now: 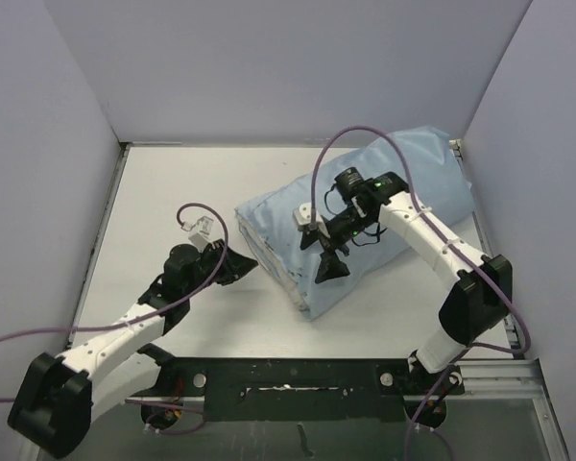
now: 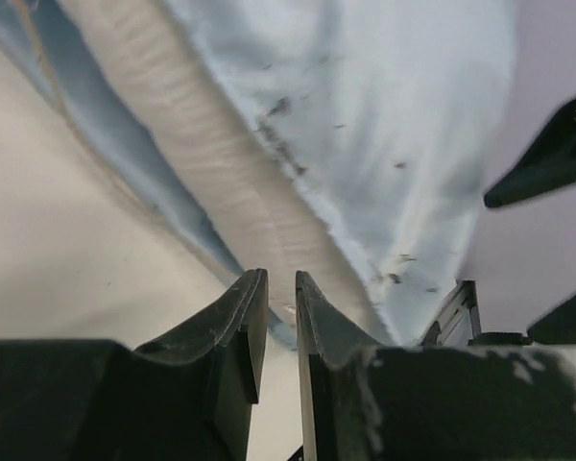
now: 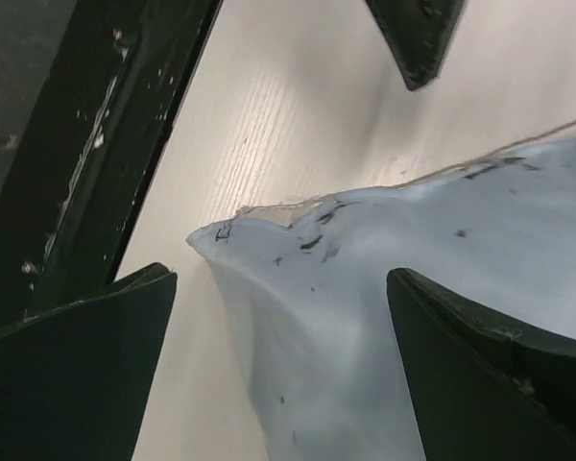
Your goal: Put the pillow into the pillowcase
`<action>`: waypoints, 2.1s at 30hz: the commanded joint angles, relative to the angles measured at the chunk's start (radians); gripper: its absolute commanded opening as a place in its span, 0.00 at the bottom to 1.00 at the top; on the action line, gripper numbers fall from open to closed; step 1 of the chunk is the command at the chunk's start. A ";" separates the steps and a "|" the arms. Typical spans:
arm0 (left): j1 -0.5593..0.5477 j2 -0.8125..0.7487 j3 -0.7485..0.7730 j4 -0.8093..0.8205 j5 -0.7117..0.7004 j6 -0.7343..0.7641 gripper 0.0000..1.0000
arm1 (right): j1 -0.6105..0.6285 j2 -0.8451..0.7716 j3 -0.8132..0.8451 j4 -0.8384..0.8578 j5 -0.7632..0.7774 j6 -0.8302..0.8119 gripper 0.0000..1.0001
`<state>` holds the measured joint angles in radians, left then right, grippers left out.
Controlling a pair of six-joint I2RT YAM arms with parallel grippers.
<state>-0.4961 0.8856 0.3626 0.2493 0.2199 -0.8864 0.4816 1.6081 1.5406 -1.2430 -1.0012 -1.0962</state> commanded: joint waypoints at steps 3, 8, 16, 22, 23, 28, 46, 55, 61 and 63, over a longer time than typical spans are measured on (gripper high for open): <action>-0.008 0.322 0.067 0.152 0.145 -0.052 0.17 | 0.110 0.024 -0.088 0.092 0.328 -0.103 0.86; -0.074 0.583 0.151 0.405 0.190 -0.092 0.17 | 0.176 0.031 -0.110 0.146 0.445 -0.076 0.47; -0.090 0.864 0.335 0.724 0.282 -0.202 0.15 | 0.270 0.169 0.296 0.022 -0.168 0.175 0.00; -0.074 0.786 0.280 0.690 0.231 -0.149 0.20 | 0.251 0.153 0.114 0.229 -0.034 0.351 0.02; -0.070 0.776 0.257 0.671 0.225 -0.148 0.21 | 0.221 0.148 0.069 0.254 0.007 0.360 0.06; -0.021 0.659 0.164 0.428 0.221 -0.100 0.37 | 0.155 0.132 -0.055 0.215 0.168 0.277 0.32; 0.044 0.374 0.113 0.290 0.095 -0.099 0.98 | -0.268 0.030 0.129 0.085 0.084 0.265 0.82; 0.036 0.780 0.388 0.429 0.181 -0.119 0.66 | -0.153 0.072 0.049 0.356 0.511 0.299 0.83; 0.032 0.921 0.474 0.604 0.269 -0.189 0.60 | -0.042 0.140 0.127 0.297 0.427 0.293 0.15; 0.024 0.979 0.497 0.654 0.299 -0.240 0.53 | 0.002 0.149 0.180 0.270 0.342 0.296 0.00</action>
<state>-0.4618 1.7706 0.7883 0.7013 0.4213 -1.0355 0.4011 1.7496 1.6184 -0.9600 -0.5381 -0.8101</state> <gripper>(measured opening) 0.585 0.081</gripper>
